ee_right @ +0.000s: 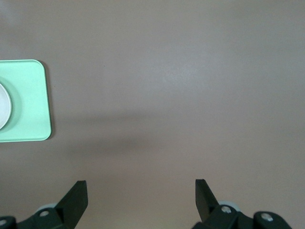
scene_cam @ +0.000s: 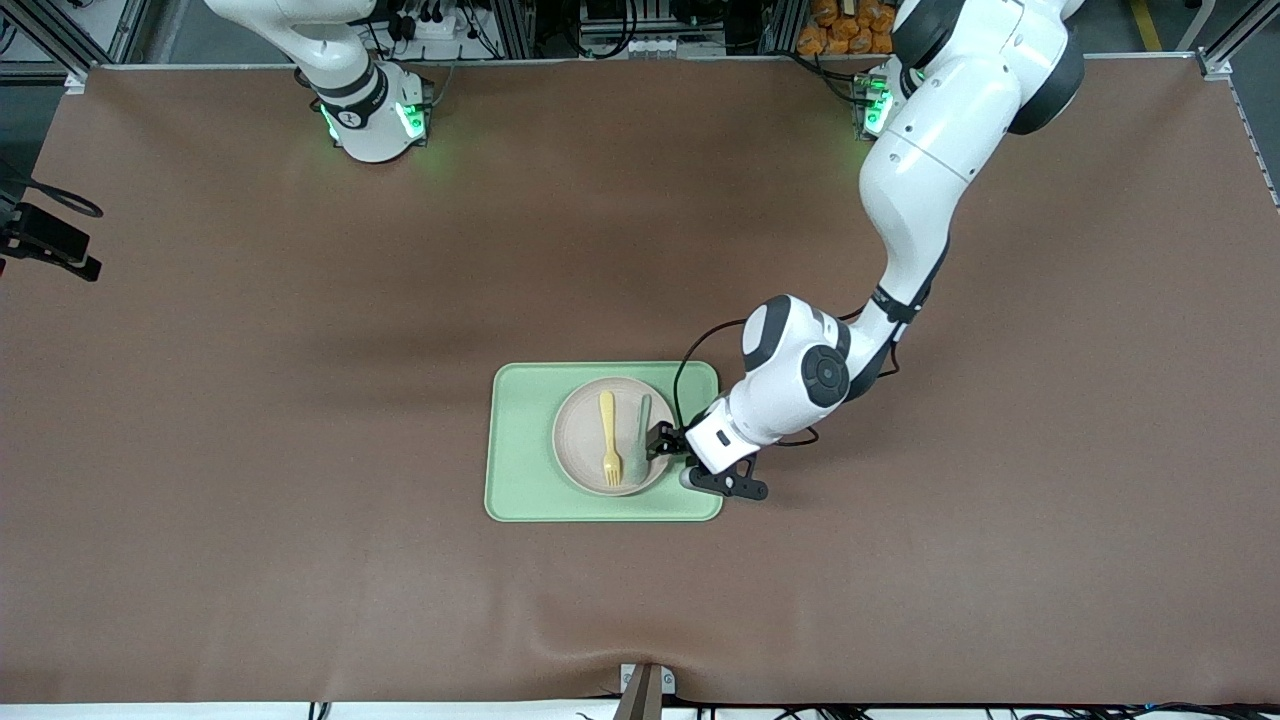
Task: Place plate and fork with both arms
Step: 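Push the plate to the tray's middle and open the left gripper, then withdraw the left gripper while the right gripper reaches toward the tray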
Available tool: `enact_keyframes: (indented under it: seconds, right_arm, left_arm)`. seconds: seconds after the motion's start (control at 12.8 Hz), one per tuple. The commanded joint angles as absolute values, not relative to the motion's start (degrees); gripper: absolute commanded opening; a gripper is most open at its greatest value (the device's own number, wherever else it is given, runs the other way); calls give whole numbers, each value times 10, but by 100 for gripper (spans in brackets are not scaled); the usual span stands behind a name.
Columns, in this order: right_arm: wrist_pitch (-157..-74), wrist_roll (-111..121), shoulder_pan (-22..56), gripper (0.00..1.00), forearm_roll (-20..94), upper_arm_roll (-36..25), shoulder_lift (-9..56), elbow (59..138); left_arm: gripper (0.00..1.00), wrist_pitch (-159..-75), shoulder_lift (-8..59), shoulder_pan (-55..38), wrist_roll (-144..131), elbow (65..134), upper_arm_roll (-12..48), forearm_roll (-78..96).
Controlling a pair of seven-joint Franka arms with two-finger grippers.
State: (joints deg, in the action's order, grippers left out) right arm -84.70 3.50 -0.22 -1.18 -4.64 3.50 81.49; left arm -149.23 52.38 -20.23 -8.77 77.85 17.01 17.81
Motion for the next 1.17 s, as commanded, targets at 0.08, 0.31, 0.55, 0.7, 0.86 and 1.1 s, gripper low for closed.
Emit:
enact_keyframes:
  seconds: [0.08, 0.31, 0.55, 0.7, 0.86, 1.1]
  right_arm:
    - [-849, 44, -2, 100, 6, -35, 47, 803]
    - [-864, 48, 13, 100, 32, -33, 62, 802]
    - [-866, 49, 16, 100, 102, -33, 95, 802]
    - [-867, 49, 21, 100, 134, -33, 116, 801]
    - [-894, 56, 30, 100, 140, -33, 127, 799]
    - [-955, 112, 41, 100, 156, -30, 162, 803]
  left_arm:
    - [100, -1438, 459, -172, -97, 790, 156, 181]
    - [100, -1334, 400, -139, -96, 790, 132, 181]
    - [100, -1276, 356, -95, -95, 790, 127, 176]
    - [100, -1228, 321, -74, -98, 790, 127, 131]
    - [100, -1173, 288, -52, -98, 789, 127, 120]
    - [100, -1089, 241, -18, -98, 789, 127, 119]
